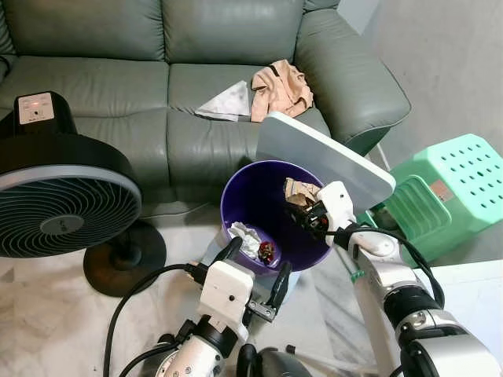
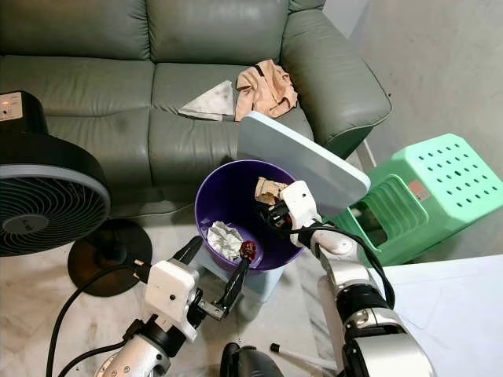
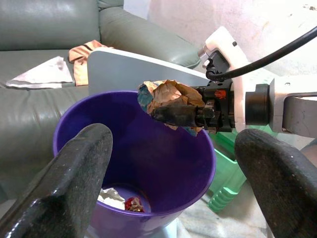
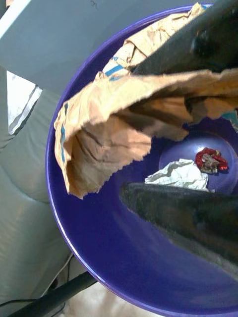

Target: Picking trash to rubbish bin

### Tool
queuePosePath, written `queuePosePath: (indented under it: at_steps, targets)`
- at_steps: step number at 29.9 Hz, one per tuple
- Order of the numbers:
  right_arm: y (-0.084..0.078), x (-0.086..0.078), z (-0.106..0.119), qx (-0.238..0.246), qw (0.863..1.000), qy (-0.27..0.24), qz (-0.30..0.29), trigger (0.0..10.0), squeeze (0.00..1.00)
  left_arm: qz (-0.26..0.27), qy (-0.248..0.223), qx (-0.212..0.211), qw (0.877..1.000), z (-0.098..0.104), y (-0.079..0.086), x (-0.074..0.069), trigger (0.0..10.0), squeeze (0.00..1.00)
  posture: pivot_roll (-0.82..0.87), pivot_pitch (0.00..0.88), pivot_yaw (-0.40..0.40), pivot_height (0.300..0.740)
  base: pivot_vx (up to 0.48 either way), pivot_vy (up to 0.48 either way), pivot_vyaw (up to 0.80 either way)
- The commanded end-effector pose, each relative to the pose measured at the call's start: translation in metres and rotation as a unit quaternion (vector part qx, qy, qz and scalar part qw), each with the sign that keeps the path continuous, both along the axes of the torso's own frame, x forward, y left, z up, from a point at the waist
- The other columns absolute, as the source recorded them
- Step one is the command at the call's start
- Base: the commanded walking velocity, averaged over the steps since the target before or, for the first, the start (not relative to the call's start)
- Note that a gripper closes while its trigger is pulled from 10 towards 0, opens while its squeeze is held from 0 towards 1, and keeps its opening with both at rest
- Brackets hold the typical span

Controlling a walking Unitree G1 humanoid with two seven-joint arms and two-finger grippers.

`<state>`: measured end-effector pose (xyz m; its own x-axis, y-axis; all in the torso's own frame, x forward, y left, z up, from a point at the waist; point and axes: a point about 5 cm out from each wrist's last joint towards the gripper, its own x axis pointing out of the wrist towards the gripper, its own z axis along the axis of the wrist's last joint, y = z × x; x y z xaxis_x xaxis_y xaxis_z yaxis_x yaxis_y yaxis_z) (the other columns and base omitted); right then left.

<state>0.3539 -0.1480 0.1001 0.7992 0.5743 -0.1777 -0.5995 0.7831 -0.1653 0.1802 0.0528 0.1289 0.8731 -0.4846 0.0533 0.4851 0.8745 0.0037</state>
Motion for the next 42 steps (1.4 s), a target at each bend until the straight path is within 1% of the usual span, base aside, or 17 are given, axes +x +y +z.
queuePosePath:
  at_steps: [1, 9, 11, 12, 15, 16, 20, 23, 24, 25, 31, 32, 34, 37, 39, 41, 42]
  targets:
    - [-0.008, -0.009, -0.018, 0.001, 0.999, 0.034, -0.009, 10.0, 1.00, -0.023, -0.004, -0.024, 0.999, 0.008, -0.015, -0.008, 10.0, 0.00, 0.11, 0.296, -0.198, 0.740, 0.000, 0.000, 0.00]
    - [-0.005, -0.010, -0.014, -0.001, 1.000, 0.012, 0.009, 10.0, 1.00, -0.023, -0.005, -0.026, 0.999, 0.008, -0.015, -0.007, 10.0, 0.00, 0.11, 0.290, -0.198, 0.740, 0.000, 0.000, 0.00]
    - [-0.003, -0.010, -0.012, -0.012, 1.000, -0.002, 0.022, 10.0, 1.00, -0.023, -0.006, -0.026, 0.999, 0.009, -0.015, -0.007, 10.0, 0.00, 0.11, 0.290, -0.198, 0.740, 0.000, 0.000, 0.00]
    - [0.000, -0.012, -0.011, -0.040, 0.998, -0.025, 0.045, 10.0, 1.00, -0.023, -0.006, -0.026, 0.999, 0.009, -0.015, -0.007, 10.0, 0.00, 0.12, 0.284, -0.196, 0.740, 0.000, 0.000, 0.00]
    - [0.001, -0.012, -0.010, -0.050, 0.997, -0.033, 0.050, 10.0, 1.00, -0.024, -0.007, -0.026, 0.999, 0.008, -0.015, -0.006, 10.0, 0.00, 0.12, 0.279, -0.196, 0.740, 0.000, 0.000, 0.00]
    - [0.002, -0.012, -0.008, -0.073, 0.995, -0.048, 0.058, 10.0, 1.00, -0.024, -0.008, -0.026, 0.999, 0.009, -0.015, -0.006, 10.0, 0.00, 0.12, 0.279, -0.196, 0.740, 0.000, 0.000, 0.00]
    - [0.003, -0.014, -0.007, -0.115, 0.988, -0.078, 0.074, 10.0, 1.00, -0.024, -0.009, -0.025, 0.999, 0.009, -0.015, -0.005, 10.0, 0.00, 0.12, 0.273, -0.196, 0.740, 0.000, 0.000, 0.00]
    - [0.003, -0.012, -0.005, -0.104, 0.990, -0.079, 0.061, 10.0, 1.00, -0.025, -0.010, -0.025, 0.999, 0.009, -0.015, -0.005, 10.0, 0.00, 0.12, 0.271, -0.198, 0.740, 0.000, 0.000, 0.00]
    - [0.003, -0.011, -0.004, -0.086, 0.992, -0.075, 0.054, 10.0, 0.91, -0.024, -0.011, -0.025, 0.999, 0.009, -0.015, -0.004, 10.0, 0.00, 0.12, 0.270, -0.198, 0.740, 0.000, 0.000, 0.00]
    - [0.003, -0.010, -0.004, -0.075, 0.993, -0.070, 0.051, 10.0, 0.00, -0.024, -0.011, -0.025, 0.999, 0.009, -0.015, -0.004, 10.0, 0.00, 0.12, 0.270, -0.198, 0.740, 0.000, 0.000, 0.00]
    - [-0.004, -0.005, -0.001, 0.020, 0.999, -0.032, 0.005, 10.0, 0.00, -0.010, -0.015, -0.026, 1.000, 0.010, -0.009, 0.003, 10.0, 0.00, 0.13, 0.260, -0.197, 0.740, 0.000, 0.000, 0.00]
    - [-0.004, -0.005, -0.001, 0.020, 0.999, -0.032, 0.005, 10.0, 0.00, -0.010, -0.015, -0.026, 1.000, 0.010, -0.009, 0.003, 10.0, 0.00, 0.13, 0.260, -0.197, 0.740, 0.000, 0.000, 0.00]
    - [-0.009, -0.002, 0.006, 0.059, 0.997, -0.041, -0.020, 10.0, 0.00, -0.002, -0.023, -0.026, 0.999, 0.013, -0.005, 0.010, 10.0, 0.00, 0.13, 0.246, -0.193, 0.740, 0.000, 0.000, 0.00]
    - [-0.012, 0.000, 0.010, 0.079, 0.995, -0.046, -0.034, 10.0, 0.00, 0.002, -0.029, -0.025, 0.999, 0.014, -0.003, 0.015, 10.0, 0.00, 0.13, 0.234, -0.188, 0.740, 0.000, 0.000, 0.00]
    - [-0.017, 0.001, 0.020, 0.118, 0.989, -0.069, -0.050, 10.0, 0.00, 0.010, -0.046, -0.024, 0.999, 0.020, 0.003, 0.026, 10.0, 0.00, 0.13, 0.215, -0.184, 0.740, 0.000, 0.000, 0.00]
    - [-0.018, 0.001, 0.024, 0.132, 0.987, -0.078, -0.055, 10.0, 0.00, 0.015, -0.051, -0.026, 0.998, 0.022, 0.006, 0.031, 10.0, 0.00, 0.13, 0.201, -0.178, 0.740, 0.000, 0.000, 0.00]
    - [-0.021, 0.002, 0.029, 0.143, 0.983, -0.093, -0.070, 10.0, 0.00, 0.026, -0.053, -0.035, 0.998, 0.025, 0.011, 0.039, 10.0, 0.00, 0.13, 0.187, -0.172, 0.740, 0.000, 0.000, 0.00]
